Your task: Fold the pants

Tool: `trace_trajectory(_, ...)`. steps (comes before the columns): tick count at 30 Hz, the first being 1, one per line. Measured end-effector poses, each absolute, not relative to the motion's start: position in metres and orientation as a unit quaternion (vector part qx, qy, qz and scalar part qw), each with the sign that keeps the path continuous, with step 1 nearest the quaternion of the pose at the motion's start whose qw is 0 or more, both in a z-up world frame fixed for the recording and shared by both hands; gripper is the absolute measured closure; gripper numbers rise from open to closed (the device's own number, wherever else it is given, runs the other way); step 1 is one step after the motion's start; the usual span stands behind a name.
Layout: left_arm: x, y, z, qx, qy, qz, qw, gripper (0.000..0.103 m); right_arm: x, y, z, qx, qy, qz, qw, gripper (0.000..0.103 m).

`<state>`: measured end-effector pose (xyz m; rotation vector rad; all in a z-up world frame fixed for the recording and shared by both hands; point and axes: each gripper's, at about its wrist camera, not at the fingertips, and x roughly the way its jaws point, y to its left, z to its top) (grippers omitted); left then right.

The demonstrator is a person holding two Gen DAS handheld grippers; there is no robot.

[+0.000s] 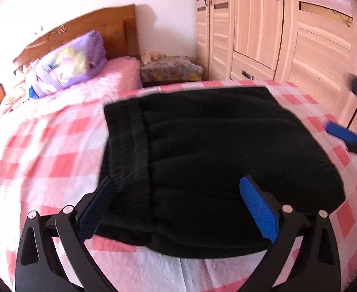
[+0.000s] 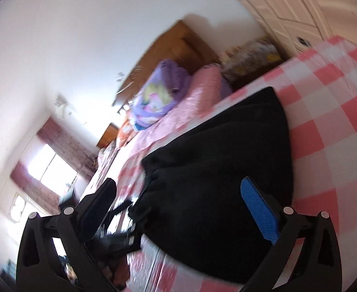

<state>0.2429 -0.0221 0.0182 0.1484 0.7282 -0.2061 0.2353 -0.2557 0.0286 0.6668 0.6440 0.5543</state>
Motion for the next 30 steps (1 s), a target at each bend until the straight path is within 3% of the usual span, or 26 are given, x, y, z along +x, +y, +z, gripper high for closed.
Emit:
trace_trajectory(3,0.252,-0.023,0.048,0.03,0.343,-0.142,0.928,0.002,0.205,-0.241,0.03,0.264,0.291,0.284,0.875,0.004)
trace_trajectory(6,0.304,-0.025,0.056,-0.015,0.399,-0.174,0.9,0.002,0.214,-0.231,0.004,0.254,0.328,0.276,0.867,0.004)
trace_trajectory(11,0.394,-0.039,0.013,-0.009,0.522,-0.158,0.838,0.002,0.21,-0.235,-0.007,0.276,0.32,0.282,0.862,0.004)
trace_trajectory(15,0.43,-0.045,0.002,0.0,0.552,-0.115,0.826,0.002,0.211,-0.24,-0.007,0.286,0.33,0.289,0.852,0.005)
trace_trajectory(19,0.437,-0.049,0.016,-0.029,0.565,-0.088,0.82,0.002,0.215,-0.237,-0.007,0.266,0.33,0.286,0.859,0.004)
trace_trajectory(23,0.435,-0.068,0.019,0.048,0.542,-0.08,0.835,0.002,0.217,-0.241,-0.012,0.283,0.324,0.293,0.854,0.004)
trace_trajectory(30,0.447,-0.039,0.007,-0.043,0.594,-0.126,0.793,0.002,0.218,-0.242,-0.012,0.288,0.329,0.297,0.849,0.005)
